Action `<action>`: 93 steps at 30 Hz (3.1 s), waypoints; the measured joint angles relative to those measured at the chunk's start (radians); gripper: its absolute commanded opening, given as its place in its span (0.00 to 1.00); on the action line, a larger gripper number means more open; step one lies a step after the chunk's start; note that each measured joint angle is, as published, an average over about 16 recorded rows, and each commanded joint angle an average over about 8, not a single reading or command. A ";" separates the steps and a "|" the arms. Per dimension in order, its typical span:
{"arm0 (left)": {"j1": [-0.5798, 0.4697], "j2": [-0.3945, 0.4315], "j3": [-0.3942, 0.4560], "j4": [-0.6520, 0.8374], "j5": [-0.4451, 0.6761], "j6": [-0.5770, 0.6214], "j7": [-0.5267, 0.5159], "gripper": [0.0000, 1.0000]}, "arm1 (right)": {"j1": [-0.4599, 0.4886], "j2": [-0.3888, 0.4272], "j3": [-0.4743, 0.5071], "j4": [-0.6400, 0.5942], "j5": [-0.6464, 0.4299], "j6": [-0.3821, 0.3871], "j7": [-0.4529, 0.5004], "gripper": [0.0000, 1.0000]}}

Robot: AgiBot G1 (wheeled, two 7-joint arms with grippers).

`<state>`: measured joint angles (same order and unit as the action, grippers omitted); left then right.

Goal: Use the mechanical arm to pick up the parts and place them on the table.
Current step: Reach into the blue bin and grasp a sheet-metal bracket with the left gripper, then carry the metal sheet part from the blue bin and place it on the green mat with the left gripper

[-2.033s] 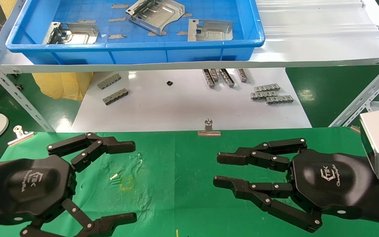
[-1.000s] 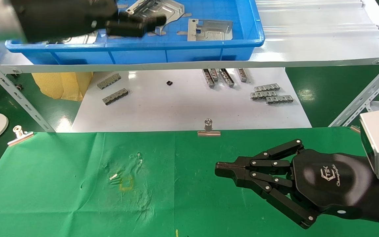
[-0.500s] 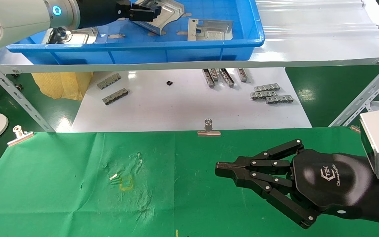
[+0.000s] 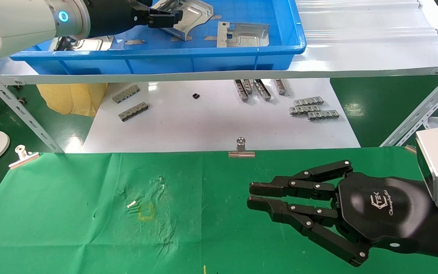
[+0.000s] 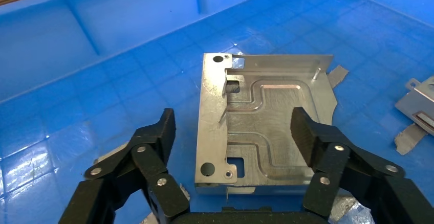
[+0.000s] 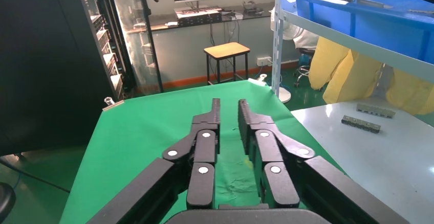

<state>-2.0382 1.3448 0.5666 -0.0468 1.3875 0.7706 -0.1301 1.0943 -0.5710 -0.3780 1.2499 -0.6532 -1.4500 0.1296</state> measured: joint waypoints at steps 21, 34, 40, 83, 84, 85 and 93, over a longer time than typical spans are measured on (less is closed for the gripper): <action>0.016 -0.005 -0.008 -0.014 -0.026 -0.030 0.028 0.00 | 0.000 0.000 0.000 0.000 0.000 0.000 0.000 1.00; -0.006 -0.079 -0.044 -0.033 -0.085 0.100 0.095 0.00 | 0.000 0.000 0.000 0.000 0.000 0.000 0.000 1.00; -0.012 -0.165 -0.067 -0.056 -0.123 0.296 0.162 0.00 | 0.000 0.000 0.000 0.000 0.000 0.000 0.000 1.00; 0.521 -0.544 0.185 -0.494 -0.314 0.688 0.884 0.00 | 0.000 0.000 0.000 0.000 0.000 0.000 0.000 1.00; 0.517 -0.537 0.189 -0.480 -0.307 0.690 0.890 0.00 | 0.000 0.000 0.000 0.000 0.000 0.000 0.000 1.00; 0.512 -0.531 0.194 -0.466 -0.299 0.692 0.895 0.00 | 0.000 0.000 0.000 0.000 0.000 0.000 0.000 1.00; 0.468 -0.486 0.227 -0.363 -0.248 0.725 0.921 0.45 | 0.000 0.000 0.000 0.000 0.000 0.000 0.000 1.00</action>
<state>-1.5699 0.8593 0.7934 -0.4094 1.1390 1.4959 0.7911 1.0944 -0.5709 -0.3784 1.2499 -0.6529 -1.4499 0.1295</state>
